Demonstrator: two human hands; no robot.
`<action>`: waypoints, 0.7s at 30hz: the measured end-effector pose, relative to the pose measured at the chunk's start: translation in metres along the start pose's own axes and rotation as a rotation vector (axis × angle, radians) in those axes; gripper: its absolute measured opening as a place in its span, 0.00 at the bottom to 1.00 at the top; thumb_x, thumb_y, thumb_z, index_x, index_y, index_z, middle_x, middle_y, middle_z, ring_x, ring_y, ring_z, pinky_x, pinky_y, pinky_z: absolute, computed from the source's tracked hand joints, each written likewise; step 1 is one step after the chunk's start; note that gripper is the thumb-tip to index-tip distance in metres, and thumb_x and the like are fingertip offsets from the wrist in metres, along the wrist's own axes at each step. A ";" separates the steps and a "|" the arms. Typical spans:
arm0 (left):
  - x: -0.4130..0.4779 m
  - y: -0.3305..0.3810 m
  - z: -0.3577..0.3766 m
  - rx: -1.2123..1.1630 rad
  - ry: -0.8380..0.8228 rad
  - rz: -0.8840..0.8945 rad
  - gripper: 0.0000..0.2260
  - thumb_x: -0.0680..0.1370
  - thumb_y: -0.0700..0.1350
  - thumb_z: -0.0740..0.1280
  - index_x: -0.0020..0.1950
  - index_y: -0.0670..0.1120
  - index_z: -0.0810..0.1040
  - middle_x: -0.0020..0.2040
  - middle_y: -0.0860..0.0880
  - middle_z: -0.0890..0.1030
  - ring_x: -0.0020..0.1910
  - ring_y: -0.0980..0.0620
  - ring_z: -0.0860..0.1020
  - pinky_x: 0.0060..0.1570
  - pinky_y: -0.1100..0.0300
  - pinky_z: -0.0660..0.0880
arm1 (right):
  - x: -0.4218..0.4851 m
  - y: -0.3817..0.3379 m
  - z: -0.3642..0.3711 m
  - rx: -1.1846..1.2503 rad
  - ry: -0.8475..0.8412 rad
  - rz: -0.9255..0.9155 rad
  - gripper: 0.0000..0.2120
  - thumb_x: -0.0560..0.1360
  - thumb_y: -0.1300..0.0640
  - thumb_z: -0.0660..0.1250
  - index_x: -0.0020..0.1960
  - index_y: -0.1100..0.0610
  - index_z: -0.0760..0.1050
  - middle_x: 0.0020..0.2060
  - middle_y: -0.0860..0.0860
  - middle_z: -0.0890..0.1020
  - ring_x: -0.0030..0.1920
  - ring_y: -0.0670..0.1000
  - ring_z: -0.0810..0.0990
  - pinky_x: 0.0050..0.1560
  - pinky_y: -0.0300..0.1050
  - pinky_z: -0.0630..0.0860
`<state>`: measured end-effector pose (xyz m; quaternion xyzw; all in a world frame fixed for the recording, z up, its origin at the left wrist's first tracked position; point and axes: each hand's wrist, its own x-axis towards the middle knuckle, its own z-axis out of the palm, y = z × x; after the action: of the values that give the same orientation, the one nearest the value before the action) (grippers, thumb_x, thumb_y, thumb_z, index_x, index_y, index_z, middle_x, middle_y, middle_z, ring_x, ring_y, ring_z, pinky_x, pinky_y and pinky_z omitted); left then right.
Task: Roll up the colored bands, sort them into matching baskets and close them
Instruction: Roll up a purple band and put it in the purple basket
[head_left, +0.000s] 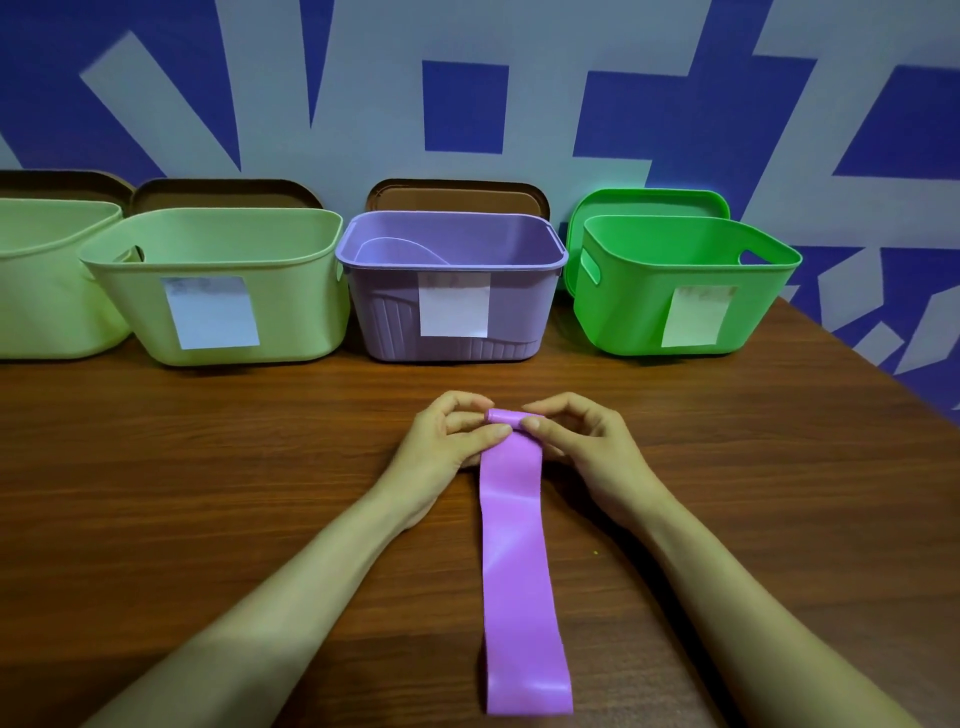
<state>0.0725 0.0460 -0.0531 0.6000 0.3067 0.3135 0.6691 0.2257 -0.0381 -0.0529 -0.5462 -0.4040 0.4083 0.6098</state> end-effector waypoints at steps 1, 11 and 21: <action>0.000 0.000 0.001 0.004 -0.008 -0.019 0.12 0.74 0.39 0.71 0.56 0.41 0.76 0.49 0.43 0.84 0.46 0.50 0.83 0.44 0.62 0.79 | 0.000 0.000 0.001 0.030 0.016 -0.005 0.09 0.68 0.59 0.73 0.47 0.60 0.80 0.44 0.58 0.83 0.44 0.51 0.80 0.47 0.44 0.78; 0.000 0.003 0.000 -0.021 -0.022 -0.022 0.12 0.74 0.41 0.71 0.54 0.38 0.77 0.46 0.41 0.84 0.45 0.49 0.84 0.44 0.62 0.80 | -0.001 -0.002 0.002 -0.010 0.071 -0.061 0.09 0.66 0.71 0.74 0.43 0.59 0.82 0.43 0.53 0.85 0.44 0.46 0.82 0.46 0.36 0.77; 0.002 -0.003 -0.001 -0.014 0.026 0.012 0.07 0.73 0.36 0.71 0.50 0.41 0.78 0.44 0.42 0.84 0.45 0.48 0.83 0.50 0.57 0.79 | 0.002 0.000 0.000 0.048 -0.022 -0.001 0.17 0.65 0.62 0.75 0.53 0.56 0.81 0.50 0.53 0.84 0.51 0.49 0.83 0.51 0.42 0.79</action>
<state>0.0731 0.0482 -0.0563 0.5929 0.3093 0.3274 0.6675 0.2268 -0.0366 -0.0531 -0.5267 -0.4011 0.4236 0.6183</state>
